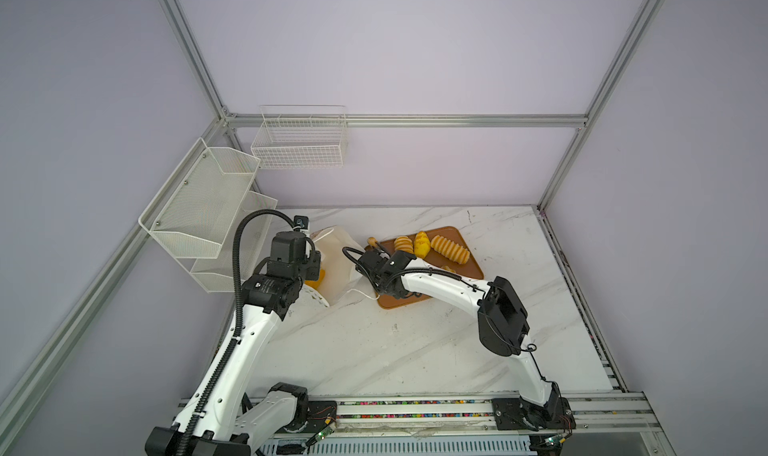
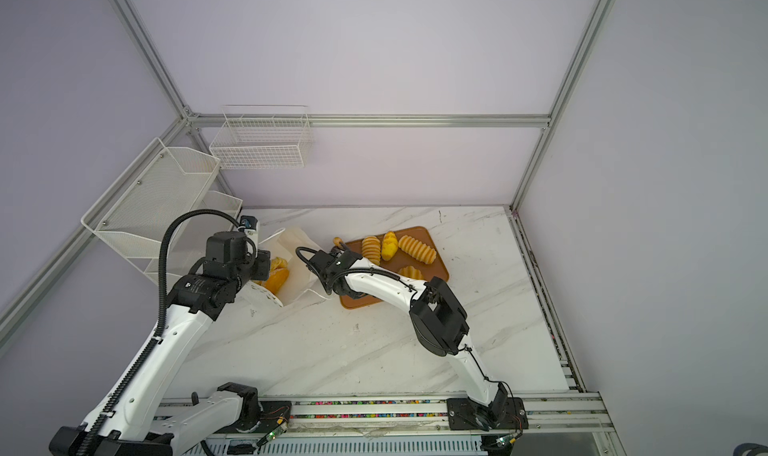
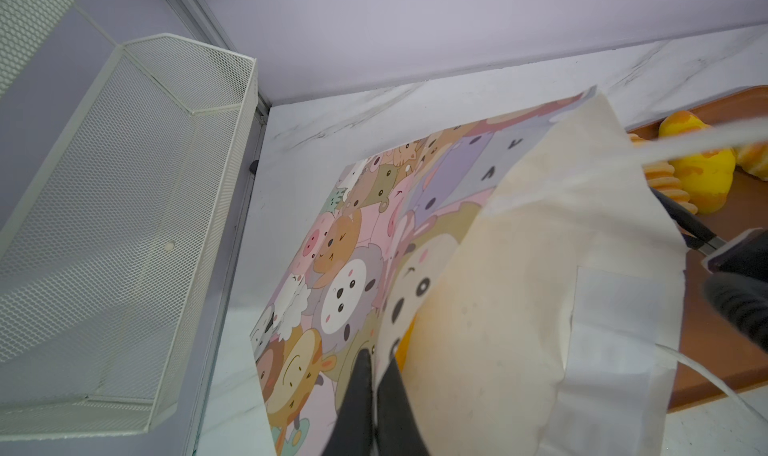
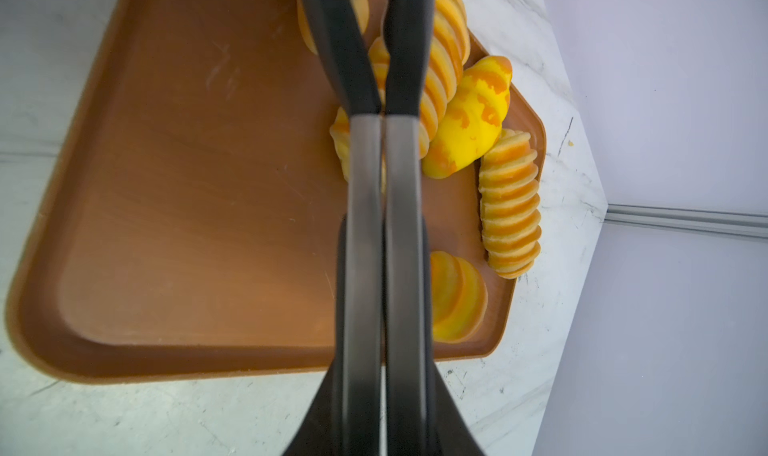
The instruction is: Take the fake bread out of the paper bag
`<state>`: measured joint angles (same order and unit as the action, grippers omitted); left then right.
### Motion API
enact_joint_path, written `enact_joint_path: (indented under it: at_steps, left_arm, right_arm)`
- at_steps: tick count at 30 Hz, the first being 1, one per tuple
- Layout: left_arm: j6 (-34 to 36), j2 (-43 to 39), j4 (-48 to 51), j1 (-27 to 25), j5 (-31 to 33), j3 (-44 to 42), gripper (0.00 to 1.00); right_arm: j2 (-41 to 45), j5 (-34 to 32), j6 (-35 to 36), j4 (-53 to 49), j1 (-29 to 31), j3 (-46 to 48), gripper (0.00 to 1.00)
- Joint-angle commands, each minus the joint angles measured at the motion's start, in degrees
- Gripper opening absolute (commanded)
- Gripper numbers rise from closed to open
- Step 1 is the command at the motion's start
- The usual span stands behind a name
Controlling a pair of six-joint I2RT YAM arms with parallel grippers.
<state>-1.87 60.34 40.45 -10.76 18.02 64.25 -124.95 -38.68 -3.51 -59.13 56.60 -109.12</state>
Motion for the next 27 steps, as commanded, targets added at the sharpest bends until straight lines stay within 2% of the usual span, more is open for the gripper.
enact_joint_path:
  at_steps: [1, 11, 15, 21, 27]
  left_arm:
    - [-0.05, -1.27, -1.08, 0.66, 0.41, -1.21, 0.0]
    - [0.15, -1.19, -1.16, 0.88, 0.08, -1.17, 0.0]
    - [0.28, -1.6, -1.2, 1.09, 0.17, -1.42, 0.0]
    - [0.72, -1.82, -1.38, 1.31, -0.35, -1.97, 0.0]
    - [0.67, -1.36, -1.43, 1.45, -0.75, -1.68, 0.0]
  right_arm:
    - [-0.28, -6.65, -0.27, -1.68, 0.01, 0.82, 0.0]
    - [-1.24, -11.8, 0.04, -2.16, 0.03, 1.07, 0.0]
    - [-1.49, -11.85, 0.34, -2.06, 0.18, 1.88, 0.0]
    - [-0.96, -5.06, 1.25, -1.74, 2.81, 5.3, 0.0]
    - [-0.23, 4.79, -0.27, -1.77, 4.22, 7.1, 0.0]
